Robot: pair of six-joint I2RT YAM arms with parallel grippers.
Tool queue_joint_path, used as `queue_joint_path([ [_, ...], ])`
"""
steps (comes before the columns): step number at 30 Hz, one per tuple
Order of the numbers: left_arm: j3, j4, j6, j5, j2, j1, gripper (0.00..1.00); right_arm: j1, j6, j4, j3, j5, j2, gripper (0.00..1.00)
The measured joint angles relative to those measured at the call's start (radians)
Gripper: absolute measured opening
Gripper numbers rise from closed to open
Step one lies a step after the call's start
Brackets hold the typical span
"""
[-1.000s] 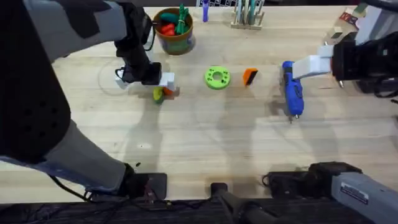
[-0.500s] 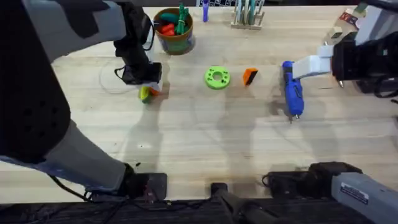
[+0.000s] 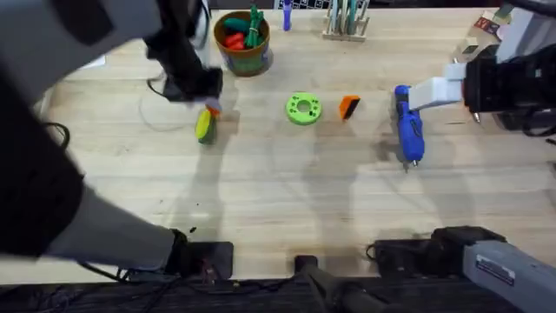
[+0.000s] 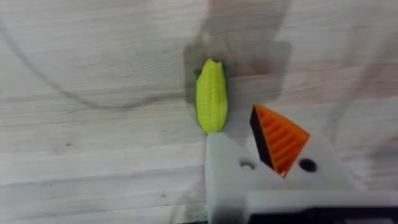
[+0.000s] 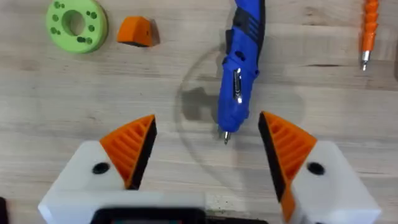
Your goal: Pick up the gripper from the table and insert it into the empty holder that is missing its gripper. Then pick up a screw, insert it into the mounting hole, and use the screwdriver to tighten it. Finally, clean up the table by picking up the vegetable and placing it into the bucket.
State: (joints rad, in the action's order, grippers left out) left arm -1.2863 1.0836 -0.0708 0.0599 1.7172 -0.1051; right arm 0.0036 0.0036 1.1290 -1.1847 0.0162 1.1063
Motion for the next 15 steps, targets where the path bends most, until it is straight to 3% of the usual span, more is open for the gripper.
queue_joint_path([
  [8, -0.148, 0.105, 0.000, 0.001, -0.257, 0.000, 0.014, 0.000, 0.000, 0.000, 0.000, 0.000, 0.000, 0.991],
  [15, -0.165, 0.129, 0.000, -0.004, -0.414, 0.000, 0.014, 0.000, 0.000, 0.000, 0.000, 0.000, 0.000, 0.991],
])
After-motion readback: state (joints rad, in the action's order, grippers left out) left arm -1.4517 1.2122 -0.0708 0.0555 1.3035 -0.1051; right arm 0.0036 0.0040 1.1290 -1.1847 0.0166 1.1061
